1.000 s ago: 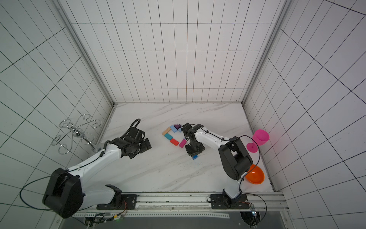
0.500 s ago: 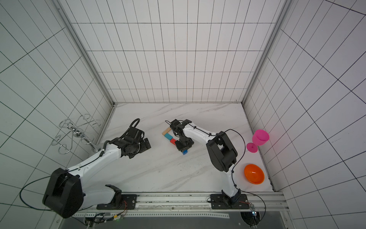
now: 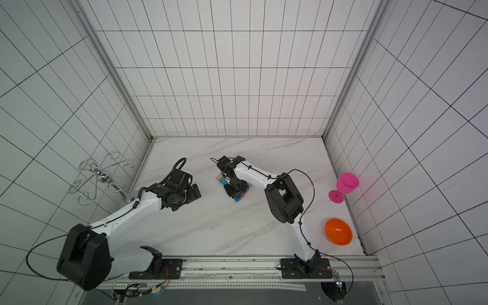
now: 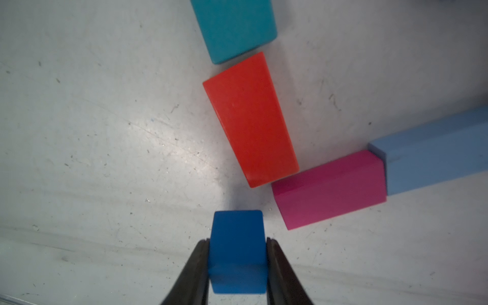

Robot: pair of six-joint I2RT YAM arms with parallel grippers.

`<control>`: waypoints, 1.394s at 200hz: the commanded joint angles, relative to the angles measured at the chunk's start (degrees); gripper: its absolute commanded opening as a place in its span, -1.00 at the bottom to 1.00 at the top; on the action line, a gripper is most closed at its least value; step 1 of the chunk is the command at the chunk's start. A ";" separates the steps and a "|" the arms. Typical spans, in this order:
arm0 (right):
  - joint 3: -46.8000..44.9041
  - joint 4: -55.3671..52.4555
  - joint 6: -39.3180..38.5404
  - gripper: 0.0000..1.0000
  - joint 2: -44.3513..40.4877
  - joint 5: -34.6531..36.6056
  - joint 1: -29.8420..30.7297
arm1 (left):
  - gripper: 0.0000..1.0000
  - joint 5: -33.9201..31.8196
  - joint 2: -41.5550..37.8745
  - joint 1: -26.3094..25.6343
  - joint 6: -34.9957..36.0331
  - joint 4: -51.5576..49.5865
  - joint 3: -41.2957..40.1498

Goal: Assemble a heart with building blocks
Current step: Assemble the building block at the center of the board.

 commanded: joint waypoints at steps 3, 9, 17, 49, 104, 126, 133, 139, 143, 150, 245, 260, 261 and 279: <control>3.48 -3.24 -0.98 -0.60 1.68 1.79 0.26 | 0.95 -1.17 -0.74 0.57 0.53 0.41 0.31; 3.73 -3.27 -1.07 -0.60 1.90 1.84 0.24 | 0.95 -1.24 -0.74 0.63 0.58 0.37 0.22; 4.02 -3.34 -1.14 -0.59 2.13 1.89 0.24 | 0.95 -1.18 -0.83 0.70 0.53 0.36 0.14; 4.81 -3.30 -1.15 -0.58 2.78 2.32 0.07 | 0.95 -1.01 -0.69 0.82 0.75 0.50 0.04; 7.47 -4.52 -2.38 -0.43 3.91 2.41 -0.02 | 0.95 -0.60 0.21 0.99 0.95 0.94 0.35; 7.48 -4.63 -2.74 -0.31 3.68 2.32 0.00 | 0.95 -0.62 0.36 0.99 1.02 1.03 0.30; 7.37 -4.65 -2.74 -0.28 3.58 2.35 -0.01 | 0.95 -0.60 0.38 1.04 1.10 1.03 0.30; 7.30 -4.72 -2.75 -0.25 3.46 2.62 -0.01 | 0.95 -0.62 0.40 0.99 1.10 0.99 0.39; 7.28 -4.74 -2.79 -0.24 3.42 2.79 -0.02 | 0.95 -0.58 0.36 1.05 1.11 0.94 0.39; 7.28 -4.74 -2.83 -0.22 3.26 2.90 -0.02 | 0.95 -0.70 0.35 1.07 1.11 0.94 0.39; 7.33 -4.75 -2.39 -0.09 0.57 4.70 -0.10 | 0.95 -0.43 -0.29 0.99 0.95 0.94 -0.15; 6.99 -4.75 -2.39 -0.08 -0.50 4.74 -0.10 | 0.95 -0.41 -0.50 1.01 0.84 0.85 -0.36; 6.96 -4.75 -2.39 -0.08 -0.61 4.76 -0.11 | 0.95 -0.43 -0.49 1.00 0.84 0.85 -0.38; 6.27 -4.75 -2.65 -0.08 -2.29 4.33 0.00 | 0.95 -0.44 -0.81 1.00 0.75 0.73 -0.58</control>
